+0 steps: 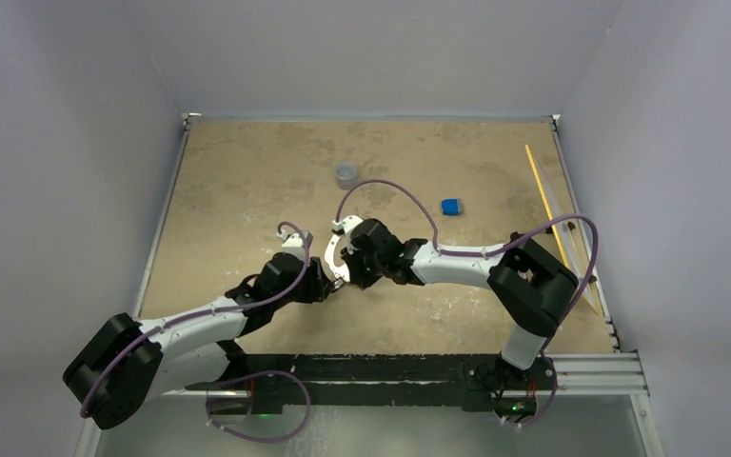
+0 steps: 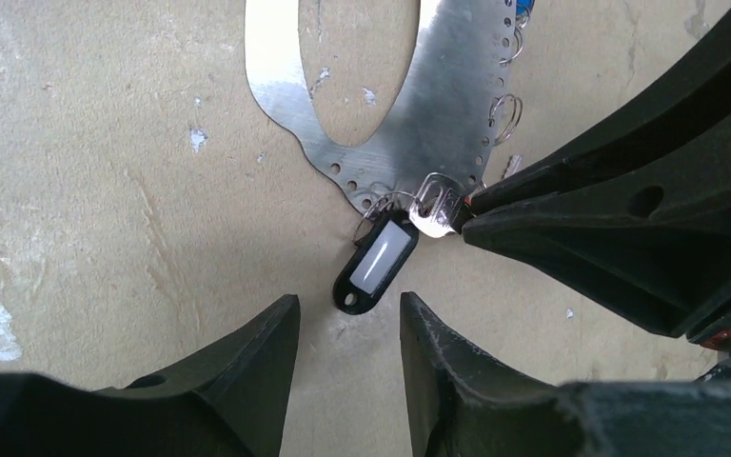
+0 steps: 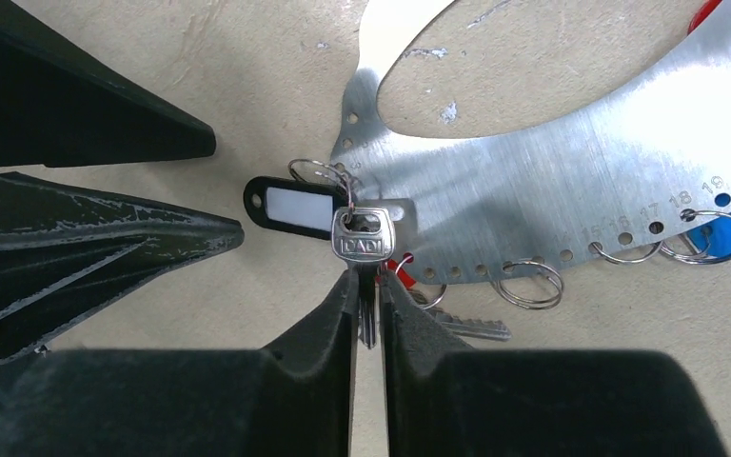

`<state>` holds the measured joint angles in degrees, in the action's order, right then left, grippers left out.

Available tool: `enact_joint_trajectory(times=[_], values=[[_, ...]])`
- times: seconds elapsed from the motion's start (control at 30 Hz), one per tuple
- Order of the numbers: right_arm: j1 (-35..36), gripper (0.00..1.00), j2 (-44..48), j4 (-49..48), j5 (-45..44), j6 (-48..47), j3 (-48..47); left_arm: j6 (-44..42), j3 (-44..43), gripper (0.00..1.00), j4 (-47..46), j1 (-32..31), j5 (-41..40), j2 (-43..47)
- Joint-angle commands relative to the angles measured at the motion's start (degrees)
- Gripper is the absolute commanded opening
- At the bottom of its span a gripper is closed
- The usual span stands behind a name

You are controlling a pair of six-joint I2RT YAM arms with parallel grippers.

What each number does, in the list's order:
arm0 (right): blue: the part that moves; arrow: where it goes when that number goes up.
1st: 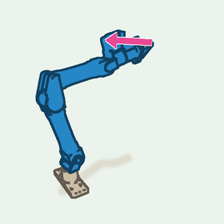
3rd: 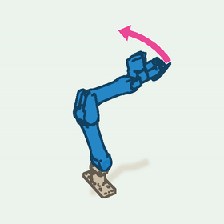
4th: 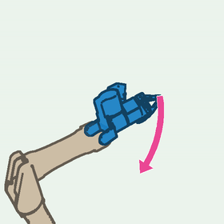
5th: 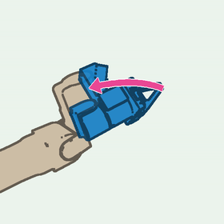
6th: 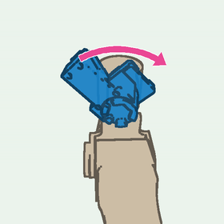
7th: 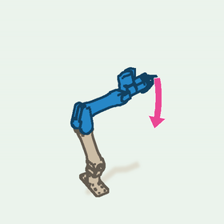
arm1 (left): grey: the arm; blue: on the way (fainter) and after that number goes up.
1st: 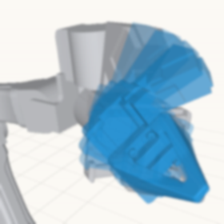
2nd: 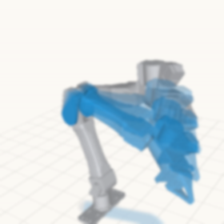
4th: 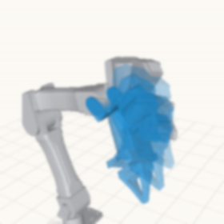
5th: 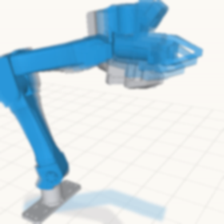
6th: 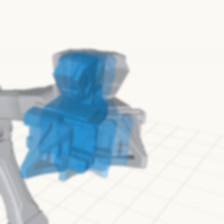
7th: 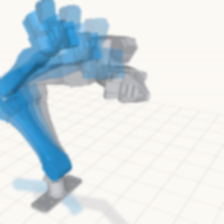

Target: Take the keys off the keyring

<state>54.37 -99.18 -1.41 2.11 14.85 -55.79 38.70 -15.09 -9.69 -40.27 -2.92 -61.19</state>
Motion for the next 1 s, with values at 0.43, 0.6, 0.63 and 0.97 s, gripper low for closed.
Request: enact_joint_trajectory(times=[0.43, 0.6, 0.63, 0.97], values=[[3.81, 0.38, 7.54, -8.12, -3.35, 7.80, 5.55, 2.22, -1.78, 0.43, -1.64, -0.26, -1.47, -2.35], [4.07, 0.42, 7.15, -10.92, -4.21, 9.63, 7.55, 4.29, -0.81, 0.43, -5.52, -0.25, 1.43, -4.11], [4.03, 0.43, 7.15, -11.24, -4.52, 9.61, 7.87, 4.69, -0.57, 0.43, -6.47, -0.25, 2.14, -4.30], [4.60, 0.51, 7.15, -14.27, -7.05, 8.65, 10.36, 9.30, 1.08, 0.43, -16.01, -0.49, 8.32, -8.29]])
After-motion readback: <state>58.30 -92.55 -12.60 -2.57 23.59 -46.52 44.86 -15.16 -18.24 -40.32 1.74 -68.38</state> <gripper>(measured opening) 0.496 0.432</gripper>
